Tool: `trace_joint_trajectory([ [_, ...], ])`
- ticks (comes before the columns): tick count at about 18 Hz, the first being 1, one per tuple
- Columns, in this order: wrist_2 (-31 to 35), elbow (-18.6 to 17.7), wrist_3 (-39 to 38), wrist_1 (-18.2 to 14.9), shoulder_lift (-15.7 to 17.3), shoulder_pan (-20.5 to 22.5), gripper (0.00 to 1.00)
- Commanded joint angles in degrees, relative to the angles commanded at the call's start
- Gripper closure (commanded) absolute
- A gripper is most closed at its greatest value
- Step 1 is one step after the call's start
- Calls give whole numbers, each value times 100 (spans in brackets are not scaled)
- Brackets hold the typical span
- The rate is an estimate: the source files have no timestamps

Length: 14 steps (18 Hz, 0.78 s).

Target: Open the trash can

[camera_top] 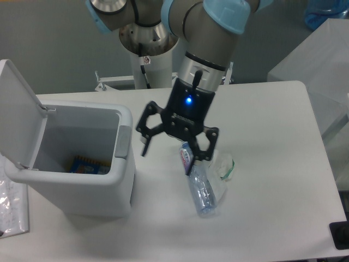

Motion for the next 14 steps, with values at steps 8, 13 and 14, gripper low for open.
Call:
trace_joint_trajectory([
  [8, 1334, 9, 1565, -123, -1063, 686, 0],
  [13, 2538, 438, 2217, -727, -1688, 845, 0],
  [14, 2627, 579, 2226, -886, -1776, 845, 0],
])
